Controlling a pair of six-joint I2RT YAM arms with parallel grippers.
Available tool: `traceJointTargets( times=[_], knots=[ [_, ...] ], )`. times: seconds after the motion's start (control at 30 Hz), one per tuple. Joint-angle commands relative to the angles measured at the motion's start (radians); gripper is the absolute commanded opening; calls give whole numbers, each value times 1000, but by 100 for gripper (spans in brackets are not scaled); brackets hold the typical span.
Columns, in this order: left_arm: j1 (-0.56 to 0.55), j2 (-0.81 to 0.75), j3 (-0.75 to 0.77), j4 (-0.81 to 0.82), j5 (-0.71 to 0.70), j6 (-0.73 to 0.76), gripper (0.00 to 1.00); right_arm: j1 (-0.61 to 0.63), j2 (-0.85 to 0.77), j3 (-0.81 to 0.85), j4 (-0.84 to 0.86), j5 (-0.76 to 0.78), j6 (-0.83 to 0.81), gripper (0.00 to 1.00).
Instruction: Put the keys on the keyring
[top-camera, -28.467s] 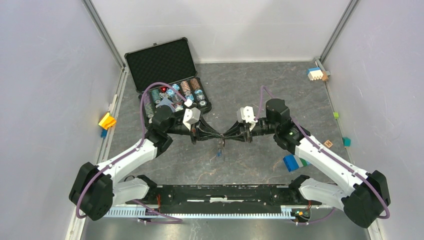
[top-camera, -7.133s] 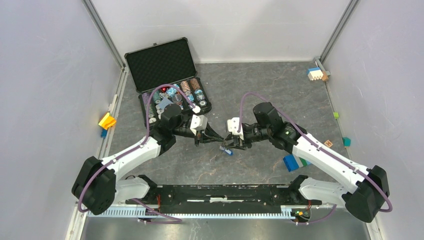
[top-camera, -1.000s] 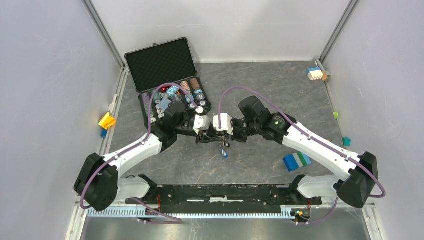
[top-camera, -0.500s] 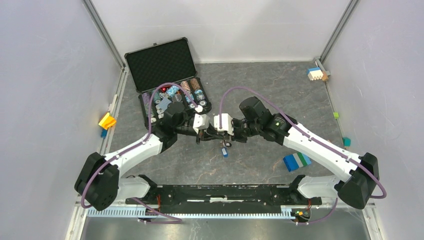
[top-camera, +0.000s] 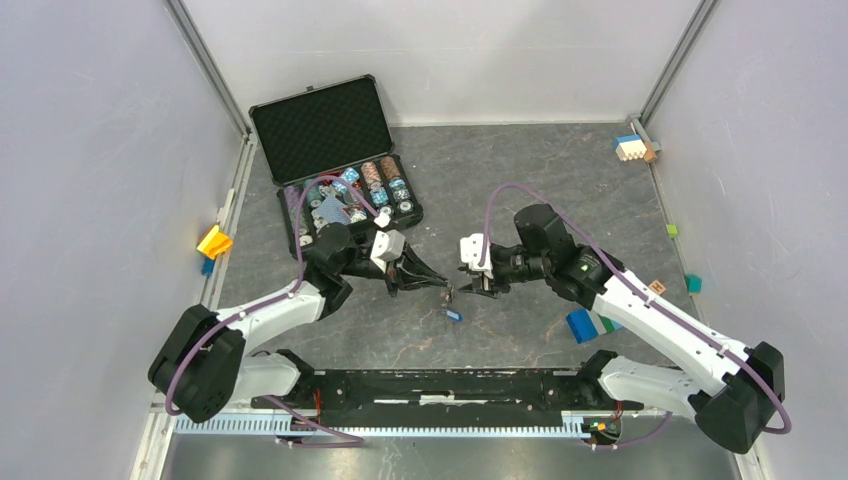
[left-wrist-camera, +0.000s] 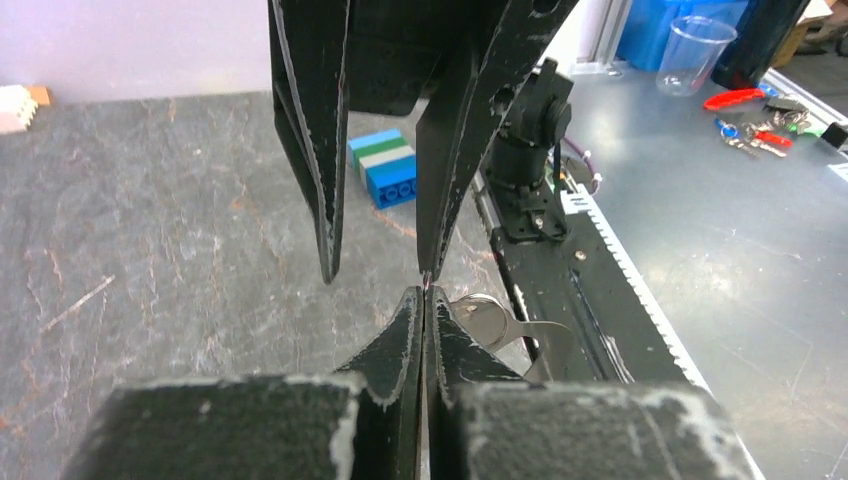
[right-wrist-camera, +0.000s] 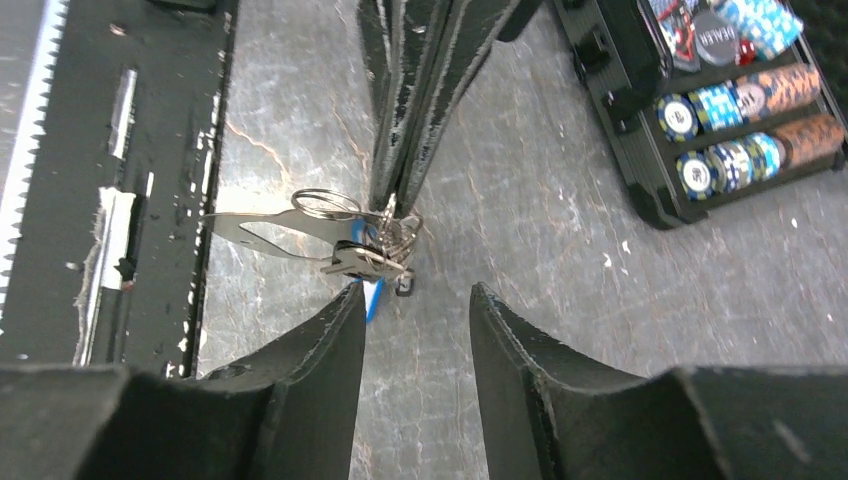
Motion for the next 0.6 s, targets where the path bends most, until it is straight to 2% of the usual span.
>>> traceJointTargets(
  times=[0.0,0.27,0.57],
  knots=[
    [2,-18,-8,211,28,-142,2,-17,-23,-16,82,-168,-5,46],
    [0,3,-30,320,-11,-206,2,-17,0,3,101,-265,9,38],
    [-1,20,-42,347,-38,-215,2,-18,0,-3,137,-236,38,25]
  ],
)
